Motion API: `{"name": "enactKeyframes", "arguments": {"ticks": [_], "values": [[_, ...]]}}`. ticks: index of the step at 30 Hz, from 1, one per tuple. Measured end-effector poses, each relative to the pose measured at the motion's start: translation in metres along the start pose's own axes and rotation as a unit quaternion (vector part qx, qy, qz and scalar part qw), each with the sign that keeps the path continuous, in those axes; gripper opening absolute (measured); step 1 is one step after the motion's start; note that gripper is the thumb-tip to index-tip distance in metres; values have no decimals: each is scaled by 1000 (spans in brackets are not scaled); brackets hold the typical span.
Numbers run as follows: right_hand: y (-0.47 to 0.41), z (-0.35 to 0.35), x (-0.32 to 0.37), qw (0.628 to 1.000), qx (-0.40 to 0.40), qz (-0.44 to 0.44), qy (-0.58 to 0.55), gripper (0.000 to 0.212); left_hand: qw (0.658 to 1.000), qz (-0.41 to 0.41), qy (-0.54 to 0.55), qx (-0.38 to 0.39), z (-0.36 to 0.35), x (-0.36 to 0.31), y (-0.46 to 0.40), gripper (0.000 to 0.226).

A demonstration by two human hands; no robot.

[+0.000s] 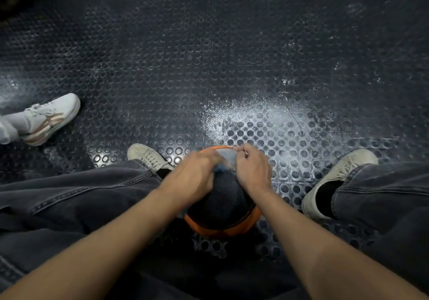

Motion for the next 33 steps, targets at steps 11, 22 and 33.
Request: {"name": "enactKeyframes", "arguments": {"ticks": [11, 22, 33], "values": [[-3, -4, 2, 1000, 7, -9, -4, 22, 992, 120, 32, 5, 9, 23, -30, 24], [-1, -3, 4, 1000, 1, -12, 14, 21, 982, 189, 25, -14, 6, 45, -32, 25], [-6, -4, -1, 996, 43, 11, -74, 25, 992, 122, 5, -20, 11, 35, -20, 32]]}}
Point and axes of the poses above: each hand's wrist, its own y-axis away from the middle knuckle, its own z-axis out of the back of the hand, x = y × z, the point moved 7 cm from there along -y, towards the middle knuckle, and after that the axes turned 9 degrees about z, right-handed, at the moved point
